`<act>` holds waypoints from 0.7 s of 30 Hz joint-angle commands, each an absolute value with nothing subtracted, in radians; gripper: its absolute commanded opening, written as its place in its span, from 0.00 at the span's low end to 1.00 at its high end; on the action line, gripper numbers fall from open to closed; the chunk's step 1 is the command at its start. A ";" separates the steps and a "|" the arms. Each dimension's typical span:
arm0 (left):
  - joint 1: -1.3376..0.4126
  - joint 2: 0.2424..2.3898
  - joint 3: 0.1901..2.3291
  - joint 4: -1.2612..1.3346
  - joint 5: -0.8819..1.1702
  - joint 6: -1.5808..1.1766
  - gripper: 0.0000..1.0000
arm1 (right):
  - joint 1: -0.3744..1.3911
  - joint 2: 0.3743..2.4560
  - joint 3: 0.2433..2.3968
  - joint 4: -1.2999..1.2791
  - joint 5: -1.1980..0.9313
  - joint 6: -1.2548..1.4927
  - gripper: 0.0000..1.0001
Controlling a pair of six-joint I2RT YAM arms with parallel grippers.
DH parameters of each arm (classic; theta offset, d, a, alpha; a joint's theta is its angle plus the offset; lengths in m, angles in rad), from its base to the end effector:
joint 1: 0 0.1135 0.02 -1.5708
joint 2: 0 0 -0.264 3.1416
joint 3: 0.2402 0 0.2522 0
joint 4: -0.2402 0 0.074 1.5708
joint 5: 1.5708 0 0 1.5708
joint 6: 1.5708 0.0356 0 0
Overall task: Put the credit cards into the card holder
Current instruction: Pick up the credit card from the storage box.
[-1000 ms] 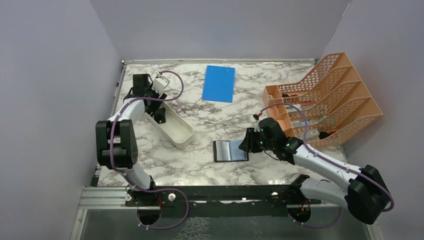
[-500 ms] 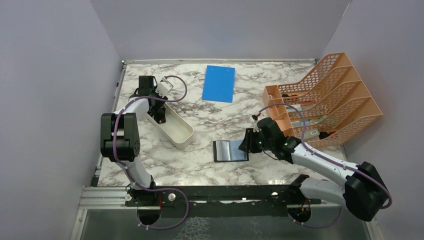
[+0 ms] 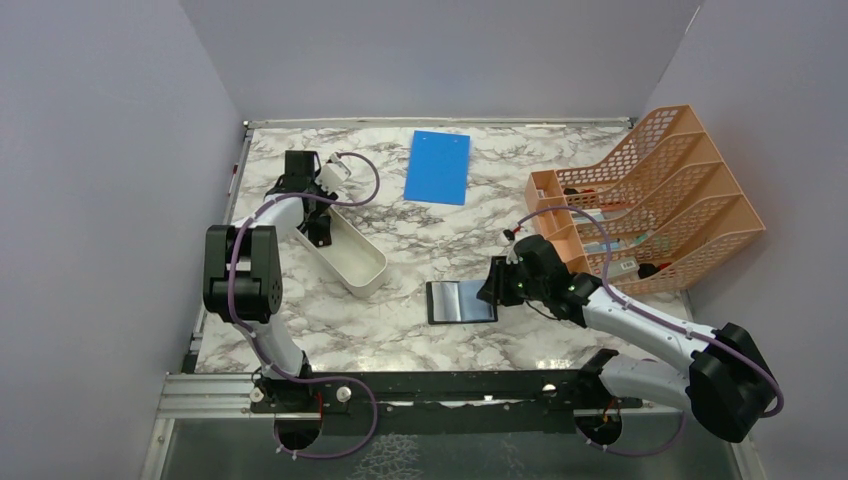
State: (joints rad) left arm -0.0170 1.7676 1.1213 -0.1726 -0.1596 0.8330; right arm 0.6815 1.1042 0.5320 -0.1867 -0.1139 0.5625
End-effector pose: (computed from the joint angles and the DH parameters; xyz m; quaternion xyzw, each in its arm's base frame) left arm 0.3779 -0.0008 0.1931 0.3556 0.8568 0.2133 0.3065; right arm 0.1676 0.1411 0.1918 -0.0770 0.9143 0.2722 0.2899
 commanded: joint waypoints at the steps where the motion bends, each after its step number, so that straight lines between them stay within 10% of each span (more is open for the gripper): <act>1: -0.031 1.786 1.121 -0.146 -0.207 0.854 0.65 | 0.683 1.095 0.546 -0.166 -0.103 0.542 0.40; 21: -0.049 1.711 1.123 -0.165 -0.238 0.897 0.44 | 0.683 1.094 0.547 -0.167 -0.101 0.542 0.40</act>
State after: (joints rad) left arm -0.0483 1.7557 1.1194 -0.1673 -0.1989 0.8745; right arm 0.6815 1.1042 0.5320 -0.1864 -0.1135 0.5488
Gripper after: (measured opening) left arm 0.449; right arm 0.397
